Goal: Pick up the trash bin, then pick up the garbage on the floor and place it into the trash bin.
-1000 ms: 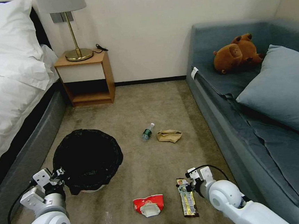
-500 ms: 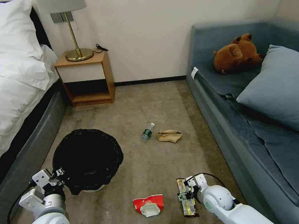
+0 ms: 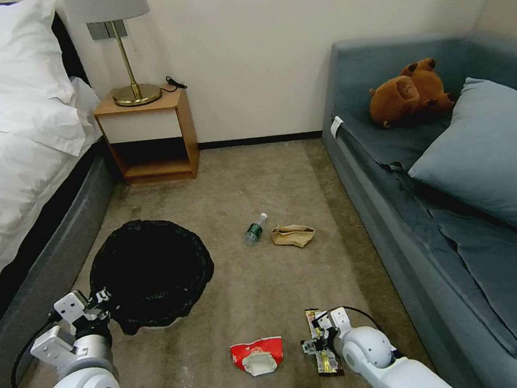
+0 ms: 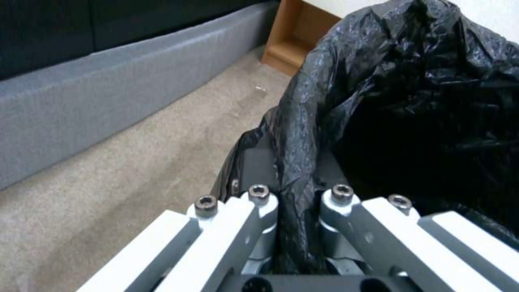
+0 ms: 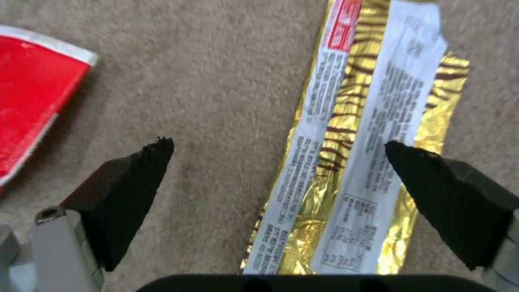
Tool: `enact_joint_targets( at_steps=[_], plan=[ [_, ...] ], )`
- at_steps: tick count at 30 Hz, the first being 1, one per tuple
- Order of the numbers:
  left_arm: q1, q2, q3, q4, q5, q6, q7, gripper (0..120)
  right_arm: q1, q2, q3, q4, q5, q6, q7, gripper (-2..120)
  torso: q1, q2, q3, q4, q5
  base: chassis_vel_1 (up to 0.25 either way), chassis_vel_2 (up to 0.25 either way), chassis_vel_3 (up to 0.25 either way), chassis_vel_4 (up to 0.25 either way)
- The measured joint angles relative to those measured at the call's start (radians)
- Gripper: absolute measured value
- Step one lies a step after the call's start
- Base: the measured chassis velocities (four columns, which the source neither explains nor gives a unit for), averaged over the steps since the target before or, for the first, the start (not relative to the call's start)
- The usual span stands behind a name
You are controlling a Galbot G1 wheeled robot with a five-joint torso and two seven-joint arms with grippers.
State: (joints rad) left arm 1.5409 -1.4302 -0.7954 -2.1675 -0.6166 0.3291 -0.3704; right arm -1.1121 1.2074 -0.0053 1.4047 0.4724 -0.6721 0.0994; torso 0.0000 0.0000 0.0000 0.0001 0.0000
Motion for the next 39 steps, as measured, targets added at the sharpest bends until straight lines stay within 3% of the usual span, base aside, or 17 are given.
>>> enact_joint_targets(
  at_steps=[22,31,39],
  plan=[
    [0.000,0.004,-0.003,0.004,0.003,-0.006,0.002,4,-0.002,0.000,0.054,-0.116,-0.106,0.130,-0.073,100,0.000,0.000,0.000,-0.0002,-0.0009,0.000,0.000,0.000,0.000],
    [0.010,0.005,-0.008,0.000,0.001,-0.013,0.002,4,0.002,0.023,0.056,-0.151,-0.135,0.160,-0.079,85,0.000,0.001,0.000,-0.0007,-0.0011,0.000,0.000,0.000,0.000],
    [0.012,0.007,-0.009,-0.004,-0.001,-0.015,0.002,4,-0.007,0.023,0.063,-0.158,-0.150,0.166,-0.087,85,0.000,0.001,0.000,0.0002,-0.0001,0.000,0.000,0.000,0.000]
  ],
)
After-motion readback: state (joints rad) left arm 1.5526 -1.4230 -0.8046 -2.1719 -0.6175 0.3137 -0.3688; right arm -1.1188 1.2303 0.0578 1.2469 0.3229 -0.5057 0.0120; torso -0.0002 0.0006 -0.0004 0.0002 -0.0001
